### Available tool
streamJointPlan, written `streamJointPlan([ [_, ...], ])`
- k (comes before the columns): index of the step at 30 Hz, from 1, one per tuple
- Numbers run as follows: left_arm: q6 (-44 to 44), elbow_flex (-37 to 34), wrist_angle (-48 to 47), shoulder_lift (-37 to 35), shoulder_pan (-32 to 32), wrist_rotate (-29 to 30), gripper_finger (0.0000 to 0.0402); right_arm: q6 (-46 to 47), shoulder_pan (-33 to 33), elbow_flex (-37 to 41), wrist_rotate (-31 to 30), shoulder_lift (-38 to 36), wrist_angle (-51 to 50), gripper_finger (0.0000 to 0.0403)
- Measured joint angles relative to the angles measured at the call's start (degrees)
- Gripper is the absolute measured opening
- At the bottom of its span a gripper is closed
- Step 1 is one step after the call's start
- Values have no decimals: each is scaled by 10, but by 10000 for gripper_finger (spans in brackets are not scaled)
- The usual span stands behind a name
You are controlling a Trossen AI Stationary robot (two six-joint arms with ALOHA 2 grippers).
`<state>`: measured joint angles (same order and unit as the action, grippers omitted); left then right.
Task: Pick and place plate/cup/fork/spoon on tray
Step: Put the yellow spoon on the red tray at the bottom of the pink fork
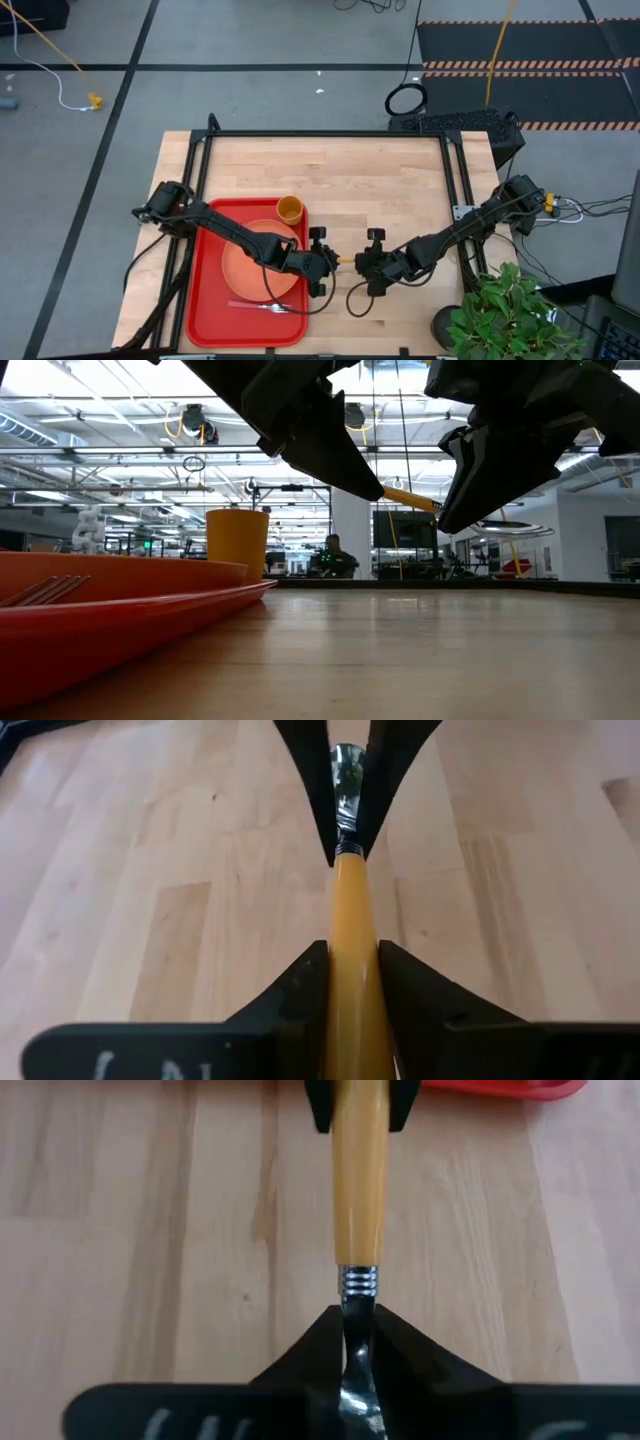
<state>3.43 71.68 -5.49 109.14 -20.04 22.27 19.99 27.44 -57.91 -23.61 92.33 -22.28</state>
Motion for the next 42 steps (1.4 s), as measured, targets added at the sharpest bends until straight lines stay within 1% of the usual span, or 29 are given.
streamJointPlan([
  [3,10,0,-1,0,-11,2,81,2,5,0,21,-5,5,68],
  [7,47,0,-28,-12,-35,2,69,7,18,0,59,-32,1,105],
  [10,97,0,-61,-24,-60,3,67,7,39,0,72,-62,3,124],
  [13,160,0,-91,-35,-96,3,69,7,64,0,72,-93,6,134],
  [15,196,0,-105,-40,-129,3,65,7,81,0,70,-112,4,135],
  [18,263,0,-139,-50,-182,-15,42,10,103,0,50,-135,6,134],
  [20,310,0,-161,-64,-218,-11,30,13,115,0,37,-144,6,132],
  [22,341,0,-157,-74,-251,23,30,14,126,0,25,-152,6,131],
  [25,346,0,-158,-85,-288,87,30,5,130,0,13,-156,13,131],
  [29,345,0,-163,-84,-298,116,30,-1,127,0,-7,-156,15,130],
  [32,359,0,-165,-84,-298,114,30,-1,122,0,-6,-156,17,130],
  [35,392,0,-184,-84,-305,85,30,-6,122,0,-6,-156,17,130],
  [39,496,0,-200,-87,-331,63,31,-12,122,1,-6,-156,19,130],
  [42,590,0,-203,-87,-359,63,32,-12,122,12,-5,-156,36,130],
])
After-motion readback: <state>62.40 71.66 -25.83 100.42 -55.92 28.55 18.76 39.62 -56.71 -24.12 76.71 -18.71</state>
